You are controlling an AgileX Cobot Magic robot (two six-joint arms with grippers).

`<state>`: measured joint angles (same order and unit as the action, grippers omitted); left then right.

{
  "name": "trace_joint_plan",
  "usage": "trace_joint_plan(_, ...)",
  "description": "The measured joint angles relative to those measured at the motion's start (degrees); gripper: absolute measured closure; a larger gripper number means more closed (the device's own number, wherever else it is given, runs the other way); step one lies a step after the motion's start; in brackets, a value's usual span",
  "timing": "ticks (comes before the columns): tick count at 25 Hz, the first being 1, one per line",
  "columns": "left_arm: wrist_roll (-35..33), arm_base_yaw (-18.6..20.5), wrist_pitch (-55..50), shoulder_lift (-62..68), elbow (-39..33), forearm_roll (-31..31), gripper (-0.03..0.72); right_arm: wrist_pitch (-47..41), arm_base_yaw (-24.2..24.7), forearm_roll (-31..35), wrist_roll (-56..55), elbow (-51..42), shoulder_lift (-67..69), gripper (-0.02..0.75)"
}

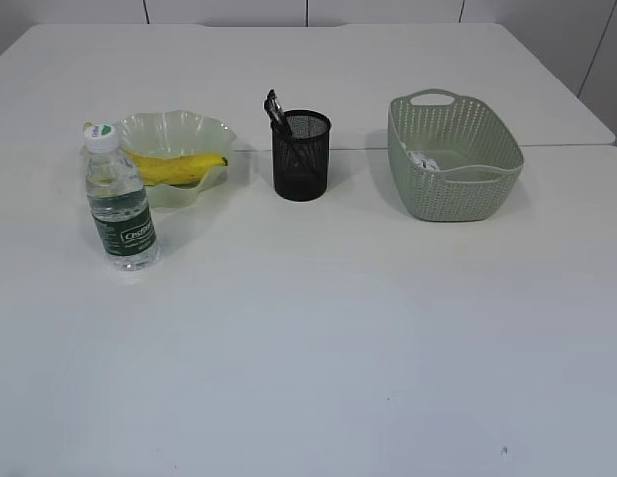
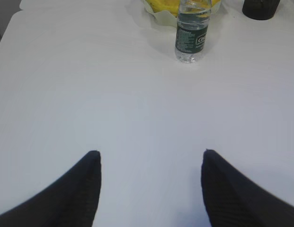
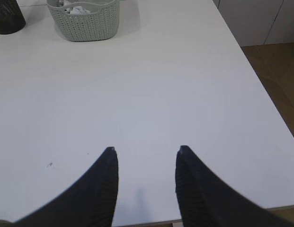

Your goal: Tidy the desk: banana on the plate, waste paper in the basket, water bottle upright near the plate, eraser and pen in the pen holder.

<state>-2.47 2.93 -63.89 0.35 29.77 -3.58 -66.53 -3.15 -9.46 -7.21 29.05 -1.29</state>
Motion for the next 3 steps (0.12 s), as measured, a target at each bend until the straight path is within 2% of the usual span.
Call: trace_joint_plan(3, 0.0, 0.0, 0.0, 0.0, 0.0, 0.0, 0.221, 0.0, 0.0, 0.0, 0.0, 0.0, 0.0, 0.435)
